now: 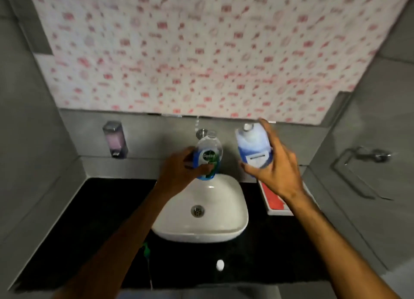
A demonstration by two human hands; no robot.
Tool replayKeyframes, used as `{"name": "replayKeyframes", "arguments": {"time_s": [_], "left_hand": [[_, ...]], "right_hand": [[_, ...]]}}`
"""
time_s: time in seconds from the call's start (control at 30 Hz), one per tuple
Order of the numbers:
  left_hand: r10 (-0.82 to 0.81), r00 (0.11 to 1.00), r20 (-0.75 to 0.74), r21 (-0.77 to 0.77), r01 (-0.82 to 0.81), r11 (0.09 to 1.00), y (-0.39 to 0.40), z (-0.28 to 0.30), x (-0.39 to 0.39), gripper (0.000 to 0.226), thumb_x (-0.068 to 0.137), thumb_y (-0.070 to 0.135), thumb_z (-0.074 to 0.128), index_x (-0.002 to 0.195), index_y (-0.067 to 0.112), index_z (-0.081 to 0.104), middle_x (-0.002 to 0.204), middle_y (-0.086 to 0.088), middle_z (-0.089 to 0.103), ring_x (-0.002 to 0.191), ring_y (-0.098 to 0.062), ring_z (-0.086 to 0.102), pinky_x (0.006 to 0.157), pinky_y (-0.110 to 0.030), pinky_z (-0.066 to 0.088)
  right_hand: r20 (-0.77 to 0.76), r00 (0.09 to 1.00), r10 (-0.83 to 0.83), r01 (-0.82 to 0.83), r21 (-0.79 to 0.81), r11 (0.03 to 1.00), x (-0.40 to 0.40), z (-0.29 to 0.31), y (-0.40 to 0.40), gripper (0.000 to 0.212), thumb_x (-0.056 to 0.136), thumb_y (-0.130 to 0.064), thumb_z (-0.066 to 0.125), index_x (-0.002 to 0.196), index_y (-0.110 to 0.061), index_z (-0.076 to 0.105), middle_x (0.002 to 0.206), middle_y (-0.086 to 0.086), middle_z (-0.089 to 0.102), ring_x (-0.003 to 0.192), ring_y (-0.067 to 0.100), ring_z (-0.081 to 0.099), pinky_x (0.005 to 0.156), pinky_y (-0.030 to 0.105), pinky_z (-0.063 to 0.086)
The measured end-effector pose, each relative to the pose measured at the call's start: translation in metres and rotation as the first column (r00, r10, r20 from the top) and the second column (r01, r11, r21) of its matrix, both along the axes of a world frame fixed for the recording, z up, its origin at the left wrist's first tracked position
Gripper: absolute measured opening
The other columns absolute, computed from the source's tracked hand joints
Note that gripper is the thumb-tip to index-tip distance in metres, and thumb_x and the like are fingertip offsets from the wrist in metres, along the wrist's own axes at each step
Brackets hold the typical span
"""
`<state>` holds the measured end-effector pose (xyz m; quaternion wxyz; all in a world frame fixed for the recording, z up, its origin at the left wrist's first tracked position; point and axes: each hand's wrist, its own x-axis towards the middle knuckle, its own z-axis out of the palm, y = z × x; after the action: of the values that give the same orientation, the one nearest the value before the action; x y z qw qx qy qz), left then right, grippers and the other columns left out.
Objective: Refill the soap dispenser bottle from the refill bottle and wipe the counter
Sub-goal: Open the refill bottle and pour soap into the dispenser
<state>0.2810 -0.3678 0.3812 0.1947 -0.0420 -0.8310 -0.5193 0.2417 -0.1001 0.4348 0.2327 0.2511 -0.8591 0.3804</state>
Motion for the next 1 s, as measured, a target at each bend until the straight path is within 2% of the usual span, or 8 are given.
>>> {"name": "replayKeyframes", "arguments": {"time_s": [0.07, 0.13, 0.23, 0.37, 0.53, 0.6, 0.9, 1.0], "left_hand": [[-0.014, 0.999, -0.043, -0.010, 0.013, 1.000, 0.000, 0.029, -0.008, 0.036, 0.076, 0.036, 0.091, 0.105, 0.023, 0.074, 0.087, 0.015, 0.078, 0.083, 0.006, 0.074, 0.068, -0.010, 0.057], [-0.024, 0.998, -0.054, 0.048, 0.026, 0.998, 0.001, 0.049, -0.014, 0.036, 0.071, 0.037, 0.093, 0.101, 0.028, 0.076, 0.090, 0.013, 0.081, 0.085, 0.000, 0.076, 0.072, -0.015, 0.060], [-0.064, 0.995, -0.077, 0.102, 0.071, 0.992, 0.004, 0.069, -0.020, 0.040, 0.068, 0.043, 0.094, 0.103, 0.036, 0.075, 0.098, 0.019, 0.080, 0.092, -0.006, 0.078, 0.077, -0.021, 0.063], [-0.087, 0.989, -0.121, 0.100, 0.099, 0.990, 0.009, 0.084, -0.020, 0.053, 0.070, 0.047, 0.091, 0.116, 0.026, 0.074, 0.105, 0.016, 0.080, 0.098, -0.008, 0.077, 0.079, -0.024, 0.064], [-0.100, 0.987, -0.123, 0.078, 0.110, 0.991, 0.012, 0.092, -0.015, 0.051, 0.073, 0.038, 0.091, 0.117, 0.020, 0.074, 0.107, 0.011, 0.079, 0.098, -0.006, 0.075, 0.076, -0.016, 0.060], [-0.101, 0.988, -0.119, 0.049, 0.108, 0.993, 0.013, 0.092, -0.014, 0.052, 0.074, 0.038, 0.091, 0.118, 0.019, 0.073, 0.109, 0.010, 0.078, 0.099, -0.007, 0.075, 0.079, -0.017, 0.061], [-0.092, 0.989, -0.115, 0.057, 0.099, 0.993, 0.015, 0.097, -0.007, 0.050, 0.075, 0.039, 0.089, 0.119, 0.026, 0.070, 0.103, 0.023, 0.072, 0.094, 0.008, 0.071, 0.070, -0.008, 0.056], [-0.093, 0.989, -0.116, 0.074, 0.102, 0.992, 0.013, 0.098, -0.009, 0.051, 0.076, 0.037, 0.089, 0.121, 0.023, 0.069, 0.105, 0.021, 0.072, 0.095, 0.003, 0.072, 0.070, -0.009, 0.057]], "right_hand": [[-0.043, 0.999, -0.003, 0.008, 0.098, 0.995, -0.006, 0.032, -0.004, 0.110, 0.067, -0.047, 0.091, 0.158, -0.046, 0.029, 0.147, -0.007, 0.060, 0.128, 0.022, 0.062, 0.096, 0.034, 0.055], [-0.078, 0.997, -0.028, 0.042, 0.178, 0.983, -0.008, 0.057, -0.006, 0.112, 0.067, -0.045, 0.091, 0.159, -0.046, 0.027, 0.143, -0.003, 0.063, 0.122, 0.027, 0.064, 0.091, 0.038, 0.056], [-0.117, 0.992, -0.038, 0.063, 0.227, 0.972, -0.007, 0.084, -0.007, 0.113, 0.068, -0.044, 0.090, 0.160, -0.044, 0.025, 0.142, 0.001, 0.064, 0.117, 0.028, 0.067, 0.089, 0.041, 0.059], [-0.160, 0.985, -0.063, 0.108, 0.294, 0.950, -0.003, 0.107, -0.009, 0.112, 0.071, -0.047, 0.089, 0.162, -0.038, 0.025, 0.143, 0.006, 0.062, 0.115, 0.031, 0.067, 0.089, 0.043, 0.061], [-0.194, 0.975, -0.108, 0.172, 0.357, 0.918, 0.004, 0.120, -0.010, 0.110, 0.072, -0.049, 0.087, 0.162, -0.037, 0.026, 0.144, 0.006, 0.062, 0.117, 0.033, 0.066, 0.086, 0.044, 0.060], [-0.203, 0.972, -0.115, 0.187, 0.381, 0.905, 0.005, 0.122, -0.010, 0.110, 0.073, -0.050, 0.087, 0.162, -0.036, 0.026, 0.144, 0.007, 0.061, 0.117, 0.032, 0.066, 0.085, 0.045, 0.061], [-0.242, 0.960, -0.141, 0.246, 0.487, 0.838, 0.008, 0.133, -0.016, 0.111, 0.072, -0.053, 0.085, 0.162, -0.040, 0.020, 0.143, 0.004, 0.060, 0.118, 0.032, 0.064, 0.084, 0.046, 0.063], [-0.260, 0.954, -0.150, 0.269, 0.515, 0.814, 0.007, 0.137, -0.018, 0.113, 0.072, -0.053, 0.084, 0.162, -0.043, 0.017, 0.142, 0.004, 0.060, 0.120, 0.032, 0.062, 0.085, 0.048, 0.063]]}}
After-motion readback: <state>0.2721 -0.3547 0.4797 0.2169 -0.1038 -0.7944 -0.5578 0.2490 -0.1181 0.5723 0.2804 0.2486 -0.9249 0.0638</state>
